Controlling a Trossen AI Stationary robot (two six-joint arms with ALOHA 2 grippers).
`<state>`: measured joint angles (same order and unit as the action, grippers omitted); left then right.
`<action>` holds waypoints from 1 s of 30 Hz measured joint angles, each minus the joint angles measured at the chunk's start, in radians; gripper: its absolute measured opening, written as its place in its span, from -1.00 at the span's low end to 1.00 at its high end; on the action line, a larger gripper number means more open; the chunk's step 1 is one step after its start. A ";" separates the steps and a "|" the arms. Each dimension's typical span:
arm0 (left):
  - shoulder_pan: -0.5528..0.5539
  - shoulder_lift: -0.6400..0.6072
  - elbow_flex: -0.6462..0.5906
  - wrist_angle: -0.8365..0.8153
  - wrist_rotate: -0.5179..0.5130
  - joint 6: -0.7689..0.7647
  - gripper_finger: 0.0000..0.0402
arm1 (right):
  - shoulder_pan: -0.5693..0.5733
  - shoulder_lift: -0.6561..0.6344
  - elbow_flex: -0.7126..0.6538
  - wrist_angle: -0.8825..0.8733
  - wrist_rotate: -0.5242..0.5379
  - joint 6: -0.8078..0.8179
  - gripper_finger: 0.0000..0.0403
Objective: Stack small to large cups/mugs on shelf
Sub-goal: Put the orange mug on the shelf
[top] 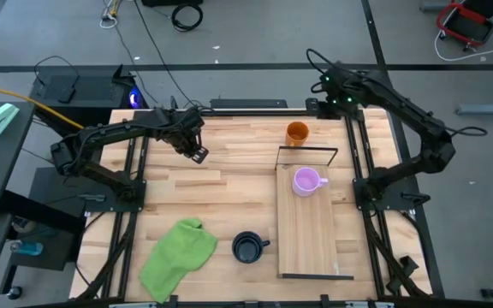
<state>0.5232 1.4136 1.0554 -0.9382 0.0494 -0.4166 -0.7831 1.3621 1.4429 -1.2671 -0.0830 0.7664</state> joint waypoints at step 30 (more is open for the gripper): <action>0.000 0.000 0.000 0.033 0.000 0.090 -0.85 | 0.020 0.074 -0.297 0.253 0.004 0.356 -0.76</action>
<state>0.5232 1.4136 1.0554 -0.9049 0.0494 -0.3267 -0.7628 1.4357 1.1462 -1.0142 -0.0792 1.1221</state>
